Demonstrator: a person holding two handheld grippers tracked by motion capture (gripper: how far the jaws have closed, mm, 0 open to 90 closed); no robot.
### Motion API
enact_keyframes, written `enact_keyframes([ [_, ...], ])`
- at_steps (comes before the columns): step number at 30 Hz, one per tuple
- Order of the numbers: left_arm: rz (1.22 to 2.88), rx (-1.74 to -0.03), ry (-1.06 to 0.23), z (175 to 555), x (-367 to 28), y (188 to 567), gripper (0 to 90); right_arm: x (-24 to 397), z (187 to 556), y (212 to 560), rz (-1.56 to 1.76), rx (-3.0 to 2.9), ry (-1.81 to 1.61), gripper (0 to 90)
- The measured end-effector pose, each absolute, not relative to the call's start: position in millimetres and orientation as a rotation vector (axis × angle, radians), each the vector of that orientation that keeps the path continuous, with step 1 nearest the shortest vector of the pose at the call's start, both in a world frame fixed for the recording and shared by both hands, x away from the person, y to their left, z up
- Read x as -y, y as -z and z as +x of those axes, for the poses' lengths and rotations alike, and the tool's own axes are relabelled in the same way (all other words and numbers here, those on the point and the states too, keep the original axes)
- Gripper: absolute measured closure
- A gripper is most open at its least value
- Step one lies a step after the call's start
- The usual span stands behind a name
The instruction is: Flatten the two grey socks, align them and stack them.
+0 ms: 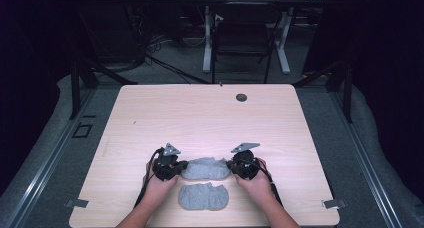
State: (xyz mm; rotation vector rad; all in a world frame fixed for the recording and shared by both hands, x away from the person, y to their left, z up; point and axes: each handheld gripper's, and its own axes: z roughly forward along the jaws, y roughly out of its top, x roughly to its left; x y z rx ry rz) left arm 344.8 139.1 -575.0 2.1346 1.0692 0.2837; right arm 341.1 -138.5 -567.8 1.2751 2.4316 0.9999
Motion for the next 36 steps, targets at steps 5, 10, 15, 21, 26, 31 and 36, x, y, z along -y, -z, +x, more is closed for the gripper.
enact_keyframes([
  [5,2.128,-1.048,-0.271,343.4,-139.1,572.9,88.2,136.4,340.1,566.3,1.274,-2.426,-1.035,87.4],
  [10,2.115,-1.039,-0.271,340.9,-138.8,570.1,88.0,132.4,339.1,559.4,1.249,-2.426,-1.052,87.4],
  [15,2.098,-1.029,-0.278,340.2,-141.1,563.0,87.9,129.1,338.1,551.7,1.233,-2.421,-1.072,87.5],
  [21,2.061,-1.018,-0.289,337.7,-143.8,550.9,87.9,125.2,335.5,541.7,1.195,-2.411,-1.099,87.5],
  [26,2.054,-0.991,-0.301,333.9,-145.1,542.0,88.0,123.8,332.6,531.4,1.163,-2.399,-1.131,87.5],
  [31,2.050,-0.962,-0.316,327.2,-144.6,532.9,87.9,123.6,328.1,522.4,1.135,-2.392,-1.143,87.5],
  [36,2.038,-0.954,-0.314,320.6,-146.9,525.4,88.0,126.2,322.6,515.2,1.112,-2.392,-1.147,87.5],
])
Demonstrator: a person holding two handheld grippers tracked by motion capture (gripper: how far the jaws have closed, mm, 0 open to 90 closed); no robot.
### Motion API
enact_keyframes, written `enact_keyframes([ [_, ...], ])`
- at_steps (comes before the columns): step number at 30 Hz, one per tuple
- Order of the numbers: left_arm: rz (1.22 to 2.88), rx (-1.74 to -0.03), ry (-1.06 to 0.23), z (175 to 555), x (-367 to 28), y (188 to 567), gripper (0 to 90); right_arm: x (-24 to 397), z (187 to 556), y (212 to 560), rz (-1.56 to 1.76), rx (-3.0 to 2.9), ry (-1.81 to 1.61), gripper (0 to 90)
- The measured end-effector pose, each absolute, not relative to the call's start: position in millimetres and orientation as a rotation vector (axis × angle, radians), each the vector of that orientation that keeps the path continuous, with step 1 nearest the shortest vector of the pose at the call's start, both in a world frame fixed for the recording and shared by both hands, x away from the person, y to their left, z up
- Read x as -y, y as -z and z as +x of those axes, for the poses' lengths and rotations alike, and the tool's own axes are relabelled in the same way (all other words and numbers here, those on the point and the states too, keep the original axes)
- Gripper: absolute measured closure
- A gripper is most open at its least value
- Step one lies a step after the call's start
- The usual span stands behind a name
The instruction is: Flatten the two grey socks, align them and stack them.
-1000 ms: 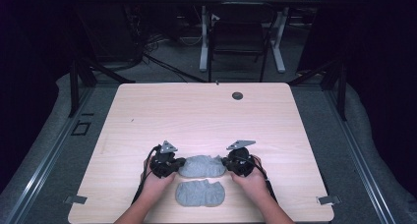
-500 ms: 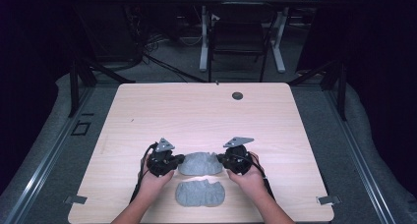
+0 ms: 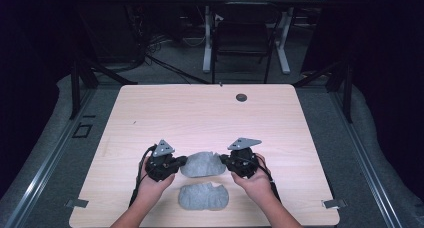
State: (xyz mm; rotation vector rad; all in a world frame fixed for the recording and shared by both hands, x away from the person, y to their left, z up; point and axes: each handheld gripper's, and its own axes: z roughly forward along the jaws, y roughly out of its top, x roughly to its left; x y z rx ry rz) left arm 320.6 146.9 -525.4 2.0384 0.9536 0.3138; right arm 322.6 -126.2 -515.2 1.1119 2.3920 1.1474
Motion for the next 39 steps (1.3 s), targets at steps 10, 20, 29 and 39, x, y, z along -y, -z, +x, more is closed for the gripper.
enact_keyframes([
  [10,2.034,-0.913,-0.287,298.3,-154.6,515.0,88.0,132.4,300.5,502.9,1.057,-2.400,-1.178,87.5],
  [20,2.047,-0.874,-0.276,275.9,-158.0,510.7,88.0,138.5,275.1,494.6,1.006,-2.414,-1.209,87.5],
  [29,2.051,-0.861,-0.259,257.7,-158.2,512.8,88.0,140.1,258.4,496.2,0.985,-2.439,-1.210,87.5],
  [39,2.050,-0.869,-0.233,246.5,-160.6,522.5,88.0,139.9,246.6,509.1,0.991,-2.463,-1.185,87.5],
])
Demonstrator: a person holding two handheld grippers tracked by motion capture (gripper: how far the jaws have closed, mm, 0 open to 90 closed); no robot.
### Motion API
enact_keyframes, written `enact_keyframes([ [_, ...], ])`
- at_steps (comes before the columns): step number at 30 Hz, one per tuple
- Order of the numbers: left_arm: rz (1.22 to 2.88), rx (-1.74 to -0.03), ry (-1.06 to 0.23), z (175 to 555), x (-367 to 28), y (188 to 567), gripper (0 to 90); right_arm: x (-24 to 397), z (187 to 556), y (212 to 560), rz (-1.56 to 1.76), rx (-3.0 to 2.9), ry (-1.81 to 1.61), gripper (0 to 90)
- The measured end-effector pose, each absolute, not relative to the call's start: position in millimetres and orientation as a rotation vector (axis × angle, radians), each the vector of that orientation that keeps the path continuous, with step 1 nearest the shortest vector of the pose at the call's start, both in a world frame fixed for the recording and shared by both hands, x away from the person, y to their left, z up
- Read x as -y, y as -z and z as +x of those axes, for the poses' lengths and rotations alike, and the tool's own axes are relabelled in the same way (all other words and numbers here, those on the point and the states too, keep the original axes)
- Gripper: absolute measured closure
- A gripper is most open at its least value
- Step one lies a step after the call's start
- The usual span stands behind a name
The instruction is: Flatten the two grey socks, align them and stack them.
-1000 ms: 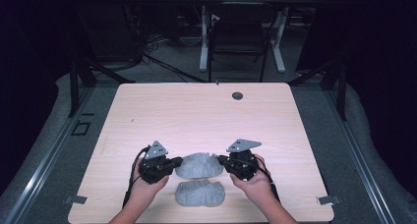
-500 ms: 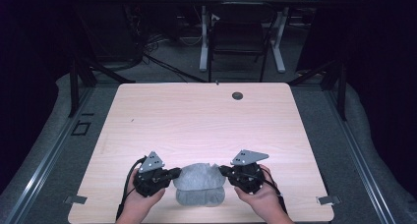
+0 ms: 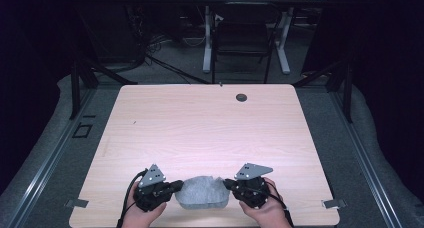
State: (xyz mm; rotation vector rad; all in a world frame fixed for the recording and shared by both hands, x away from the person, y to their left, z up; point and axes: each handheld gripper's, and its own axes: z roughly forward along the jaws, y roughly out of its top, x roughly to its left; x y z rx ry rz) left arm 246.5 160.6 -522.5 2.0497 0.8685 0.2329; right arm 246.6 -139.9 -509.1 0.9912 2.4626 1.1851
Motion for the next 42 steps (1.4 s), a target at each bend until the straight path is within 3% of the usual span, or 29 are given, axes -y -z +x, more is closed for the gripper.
enact_keyframes([
  [36,2.179,-0.900,-0.238,256.6,-146.6,565.9,87.5,138.9,256.4,550.9,1.060,-2.522,-1.077,87.2],
  [42,2.178,-0.912,-0.238,260.5,-147.4,570.7,84.0,140.2,259.0,556.6,1.068,-2.550,-1.039,84.8],
])
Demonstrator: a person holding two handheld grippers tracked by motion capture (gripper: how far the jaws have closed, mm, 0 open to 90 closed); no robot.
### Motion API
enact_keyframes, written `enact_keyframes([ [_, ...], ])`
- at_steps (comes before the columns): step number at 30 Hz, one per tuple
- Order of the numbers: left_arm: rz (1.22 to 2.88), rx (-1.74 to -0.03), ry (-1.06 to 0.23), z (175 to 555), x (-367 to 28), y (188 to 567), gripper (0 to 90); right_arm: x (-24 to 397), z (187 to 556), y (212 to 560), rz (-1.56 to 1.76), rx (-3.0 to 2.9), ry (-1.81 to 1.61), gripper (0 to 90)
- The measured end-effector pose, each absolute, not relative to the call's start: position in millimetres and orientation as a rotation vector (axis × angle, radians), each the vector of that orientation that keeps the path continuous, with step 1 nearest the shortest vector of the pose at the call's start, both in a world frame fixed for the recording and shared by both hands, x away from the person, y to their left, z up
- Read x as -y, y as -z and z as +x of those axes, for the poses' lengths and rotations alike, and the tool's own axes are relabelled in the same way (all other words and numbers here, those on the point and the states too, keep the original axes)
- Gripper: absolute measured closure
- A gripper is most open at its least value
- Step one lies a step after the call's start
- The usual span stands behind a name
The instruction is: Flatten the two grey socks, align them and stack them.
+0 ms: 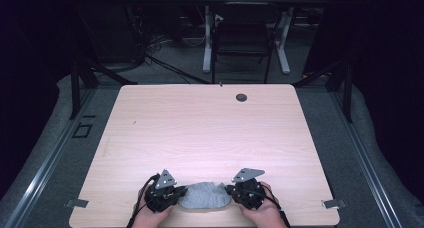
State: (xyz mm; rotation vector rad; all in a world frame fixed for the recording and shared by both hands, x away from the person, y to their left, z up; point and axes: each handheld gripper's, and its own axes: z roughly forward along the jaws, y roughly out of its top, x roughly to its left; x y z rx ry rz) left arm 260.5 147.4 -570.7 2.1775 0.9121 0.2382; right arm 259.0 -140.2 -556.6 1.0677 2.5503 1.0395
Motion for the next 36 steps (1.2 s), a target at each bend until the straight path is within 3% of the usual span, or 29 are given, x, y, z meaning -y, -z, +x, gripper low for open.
enact_keyframes([
  [6,2.113,-0.906,-0.246,259.5,-153.0,559.5,74.5,143.1,257.1,554.5,1.076,-2.509,-1.052,74.4],
  [10,2.065,-0.887,-0.222,253.3,-153.7,549.3,70.8,144.1,253.3,541.1,1.079,-2.447,-1.150,73.1],
  [15,2.113,-0.845,-0.200,249.7,-144.4,554.9,66.7,127.6,248.3,539.2,0.964,-2.495,-1.190,71.4],
  [21,2.170,-0.814,-0.202,248.8,-138.6,565.1,57.7,116.9,249.9,557.9,0.909,-2.537,-1.100,59.2],
  [36,2.204,-0.809,-0.187,247.7,-138.4,575.6,56.6,121.2,249.5,571.9,0.963,-2.579,-1.067,62.1],
])
